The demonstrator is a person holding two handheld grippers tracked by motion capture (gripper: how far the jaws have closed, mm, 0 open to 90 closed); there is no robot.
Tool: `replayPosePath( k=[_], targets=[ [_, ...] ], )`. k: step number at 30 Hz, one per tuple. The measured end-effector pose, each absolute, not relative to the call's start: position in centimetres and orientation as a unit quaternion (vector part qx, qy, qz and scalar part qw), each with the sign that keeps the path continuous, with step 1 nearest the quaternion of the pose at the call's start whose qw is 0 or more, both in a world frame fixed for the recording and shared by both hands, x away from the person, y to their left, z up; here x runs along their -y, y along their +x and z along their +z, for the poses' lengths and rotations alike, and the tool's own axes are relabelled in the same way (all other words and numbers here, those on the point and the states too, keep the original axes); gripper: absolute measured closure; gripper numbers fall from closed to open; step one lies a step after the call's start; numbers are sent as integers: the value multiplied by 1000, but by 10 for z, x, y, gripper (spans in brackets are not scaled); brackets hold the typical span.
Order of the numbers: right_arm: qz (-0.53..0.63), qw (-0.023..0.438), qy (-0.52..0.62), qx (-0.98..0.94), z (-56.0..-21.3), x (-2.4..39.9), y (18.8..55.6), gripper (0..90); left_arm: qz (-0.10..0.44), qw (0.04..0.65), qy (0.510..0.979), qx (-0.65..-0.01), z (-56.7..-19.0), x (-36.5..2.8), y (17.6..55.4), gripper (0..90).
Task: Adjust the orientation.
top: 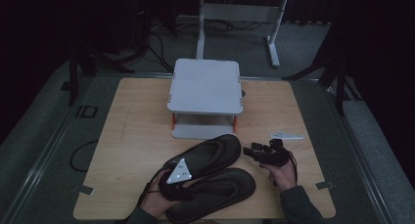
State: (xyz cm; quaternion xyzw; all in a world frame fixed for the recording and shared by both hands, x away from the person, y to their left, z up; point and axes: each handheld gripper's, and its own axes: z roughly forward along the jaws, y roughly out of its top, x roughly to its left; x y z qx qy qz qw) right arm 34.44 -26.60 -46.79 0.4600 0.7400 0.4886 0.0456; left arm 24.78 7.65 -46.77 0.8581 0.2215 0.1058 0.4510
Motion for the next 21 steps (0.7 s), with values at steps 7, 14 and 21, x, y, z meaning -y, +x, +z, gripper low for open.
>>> replayPosePath(
  k=[7,14,21],
  targets=[
    [493,43,468,-732,-472,272,344,431,103,429,877,-192,-474,-49,249,471],
    [494,44,472,-729,-473,275,344,431,116,406,883,-204,-480,-37,253,635],
    [495,44,472,-728,-474,275,345,431,119,408,881,-207,-478,-38,251,706]
  ],
)
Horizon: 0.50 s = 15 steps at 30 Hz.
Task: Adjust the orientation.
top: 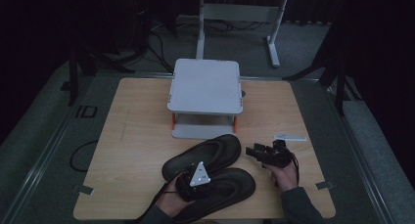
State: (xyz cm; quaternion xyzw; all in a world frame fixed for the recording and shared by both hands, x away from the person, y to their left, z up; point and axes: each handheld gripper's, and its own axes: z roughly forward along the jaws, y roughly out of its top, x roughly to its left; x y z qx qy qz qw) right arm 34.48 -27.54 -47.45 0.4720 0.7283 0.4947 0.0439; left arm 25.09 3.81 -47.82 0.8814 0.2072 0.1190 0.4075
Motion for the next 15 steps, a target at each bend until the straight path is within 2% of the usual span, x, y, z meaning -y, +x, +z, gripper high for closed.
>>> replayPosePath(
  k=[6,15],
  targets=[
    [497,42,477,-724,-475,277,345,430,103,411,882,-205,-474,-39,245,775],
    [498,42,480,-721,-475,278,345,430,104,443,865,-210,-452,-56,240,780]
  ],
)
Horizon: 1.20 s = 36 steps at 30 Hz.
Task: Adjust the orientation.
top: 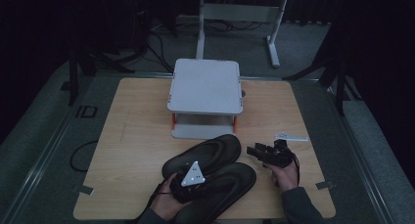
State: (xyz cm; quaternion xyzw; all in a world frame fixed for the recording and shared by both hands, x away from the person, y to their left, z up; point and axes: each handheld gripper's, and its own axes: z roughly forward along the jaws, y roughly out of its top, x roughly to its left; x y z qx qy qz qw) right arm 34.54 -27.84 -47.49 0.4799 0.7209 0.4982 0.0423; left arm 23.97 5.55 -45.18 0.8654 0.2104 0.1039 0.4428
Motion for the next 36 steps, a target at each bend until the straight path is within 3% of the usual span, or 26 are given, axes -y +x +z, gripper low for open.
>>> replayPosePath(
  k=[10,15,16,26,32,36],
  targets=[
    [500,43,480,-719,-475,279,346,430,164,448,843,-248,-423,-99,248,780],
    [499,43,480,-720,-474,278,345,430,191,441,830,-282,-418,-128,259,780],
    [500,42,472,-725,-472,273,344,426,214,431,821,-307,-417,-149,266,780],
    [503,29,441,-743,-463,242,344,420,246,413,804,-351,-431,-204,288,779],
    [496,42,431,-752,-458,221,344,405,259,387,802,-374,-443,-215,292,779],
    [493,53,427,-757,-452,203,346,349,260,382,799,-384,-448,-219,292,780]
  ],
)
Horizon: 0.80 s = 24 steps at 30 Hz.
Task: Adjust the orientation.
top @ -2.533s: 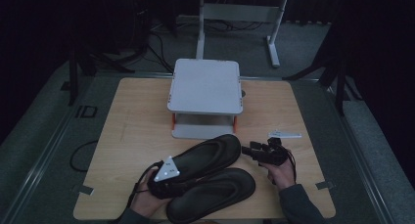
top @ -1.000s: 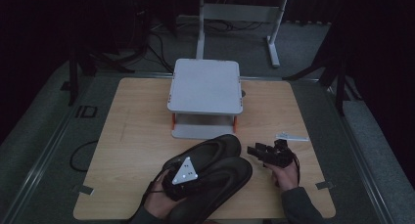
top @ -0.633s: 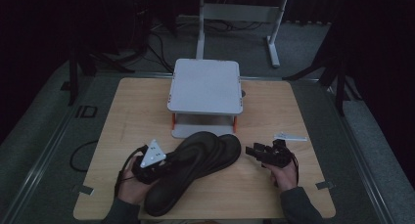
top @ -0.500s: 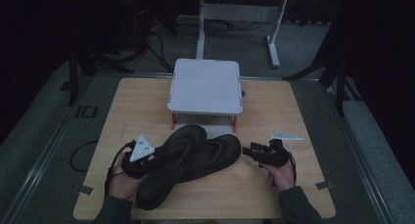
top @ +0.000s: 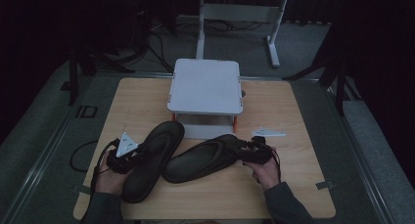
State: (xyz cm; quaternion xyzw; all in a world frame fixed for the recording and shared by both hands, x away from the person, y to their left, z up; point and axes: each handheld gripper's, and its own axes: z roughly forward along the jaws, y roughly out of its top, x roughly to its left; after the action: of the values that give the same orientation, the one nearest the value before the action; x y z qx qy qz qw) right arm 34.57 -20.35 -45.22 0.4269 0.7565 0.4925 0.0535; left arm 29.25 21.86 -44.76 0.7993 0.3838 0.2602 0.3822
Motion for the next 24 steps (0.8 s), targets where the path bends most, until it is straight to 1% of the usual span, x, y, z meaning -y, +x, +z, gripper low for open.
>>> replayPosePath(
  k=[2,5,6,10,11,12,13,14,18,24],
  targets=[
    [482,68,423,-764,-451,189,348,298,261,382,796,-390,-450,-219,293,781],
    [466,80,431,-769,-451,177,350,253,262,377,799,-389,-450,-219,294,781],
    [466,80,431,-769,-451,177,350,253,263,377,799,-388,-450,-218,294,781],
    [453,86,436,-773,-455,161,354,192,263,381,796,-391,-451,-218,295,781],
    [453,86,436,-773,-455,161,354,192,263,381,796,-391,-451,-218,295,781],
    [435,104,439,-779,-457,155,355,181,263,382,795,-391,-452,-218,295,781],
    [435,104,439,-779,-457,155,355,181,263,382,795,-391,-452,-218,295,781],
    [421,117,440,-785,-460,151,355,181,262,383,795,-391,-452,-217,295,781],
    [405,109,440,-794,-467,148,355,210,262,382,796,-390,-452,-216,295,781],
    [395,106,440,-799,-466,150,356,263,261,382,797,-389,-453,-216,295,781]
  ],
)
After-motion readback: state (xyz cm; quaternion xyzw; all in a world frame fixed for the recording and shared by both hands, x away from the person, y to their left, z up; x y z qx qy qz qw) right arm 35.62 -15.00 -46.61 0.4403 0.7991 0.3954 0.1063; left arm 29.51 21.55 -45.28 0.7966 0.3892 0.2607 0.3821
